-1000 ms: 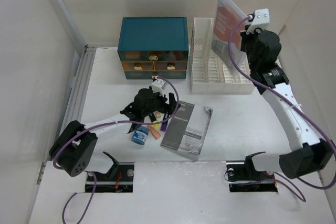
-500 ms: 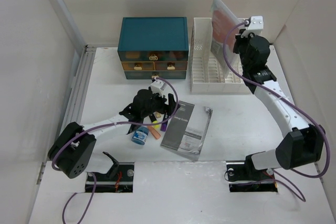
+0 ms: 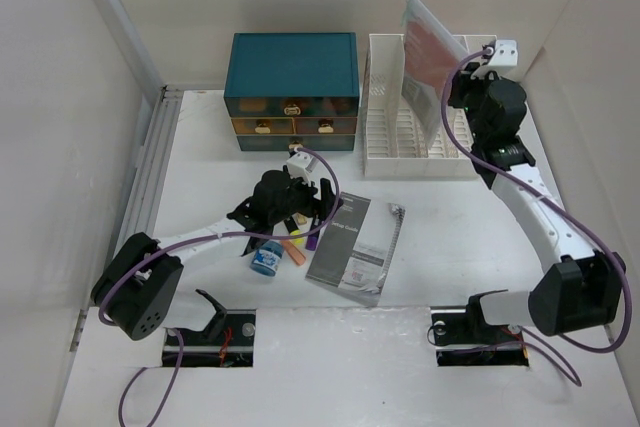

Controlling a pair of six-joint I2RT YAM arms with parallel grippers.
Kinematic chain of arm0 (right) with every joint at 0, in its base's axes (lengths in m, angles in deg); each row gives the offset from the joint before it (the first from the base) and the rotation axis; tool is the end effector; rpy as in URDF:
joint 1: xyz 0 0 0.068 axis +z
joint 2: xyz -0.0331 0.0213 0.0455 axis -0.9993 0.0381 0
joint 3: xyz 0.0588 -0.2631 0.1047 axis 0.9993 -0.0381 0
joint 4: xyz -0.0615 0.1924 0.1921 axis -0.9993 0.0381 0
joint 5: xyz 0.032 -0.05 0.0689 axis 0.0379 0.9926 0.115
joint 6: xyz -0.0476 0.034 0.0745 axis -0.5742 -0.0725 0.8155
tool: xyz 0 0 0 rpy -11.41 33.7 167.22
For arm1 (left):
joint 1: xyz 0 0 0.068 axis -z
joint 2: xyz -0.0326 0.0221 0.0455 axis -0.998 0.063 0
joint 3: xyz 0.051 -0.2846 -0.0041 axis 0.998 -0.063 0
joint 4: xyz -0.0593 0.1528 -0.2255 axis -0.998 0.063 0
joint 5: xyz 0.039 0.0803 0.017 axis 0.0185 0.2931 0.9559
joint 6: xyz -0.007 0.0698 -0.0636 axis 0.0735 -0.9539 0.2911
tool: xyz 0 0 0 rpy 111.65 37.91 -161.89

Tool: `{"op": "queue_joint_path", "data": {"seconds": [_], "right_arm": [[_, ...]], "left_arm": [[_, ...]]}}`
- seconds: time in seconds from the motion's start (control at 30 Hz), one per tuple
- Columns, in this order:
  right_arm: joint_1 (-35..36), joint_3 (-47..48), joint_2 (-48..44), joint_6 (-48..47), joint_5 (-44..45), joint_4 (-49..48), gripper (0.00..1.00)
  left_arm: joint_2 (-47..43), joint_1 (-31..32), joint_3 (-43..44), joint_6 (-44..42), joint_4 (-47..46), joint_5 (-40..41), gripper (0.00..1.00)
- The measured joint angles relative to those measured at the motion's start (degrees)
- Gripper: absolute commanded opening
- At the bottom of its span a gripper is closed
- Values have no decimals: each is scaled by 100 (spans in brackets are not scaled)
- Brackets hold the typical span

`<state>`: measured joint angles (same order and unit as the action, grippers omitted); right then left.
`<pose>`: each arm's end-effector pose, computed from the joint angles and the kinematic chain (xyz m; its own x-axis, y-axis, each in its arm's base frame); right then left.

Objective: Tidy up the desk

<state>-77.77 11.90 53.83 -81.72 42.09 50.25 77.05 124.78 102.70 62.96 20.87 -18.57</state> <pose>0.3749 0.0554 0.4140 0.0731 0.0696 -0.9949 -0.0531 0.9964 0.0658 0.2558 -0.2233 0.2138 -0.3598 -0.0448 -0.9320 0.6841 0.6666 -0.2961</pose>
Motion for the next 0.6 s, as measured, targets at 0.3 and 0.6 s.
{"op": "queue_joint_path", "data": {"seconds": [0.3,0.6], "right_arm": [[0,0,-87,415,-391,192,0],[129,0,-87,599,-540,256,0]], "left_arm": [[0,0,-2,2,0,0,79],[0,0,-11,2,-2,0,79]]}}
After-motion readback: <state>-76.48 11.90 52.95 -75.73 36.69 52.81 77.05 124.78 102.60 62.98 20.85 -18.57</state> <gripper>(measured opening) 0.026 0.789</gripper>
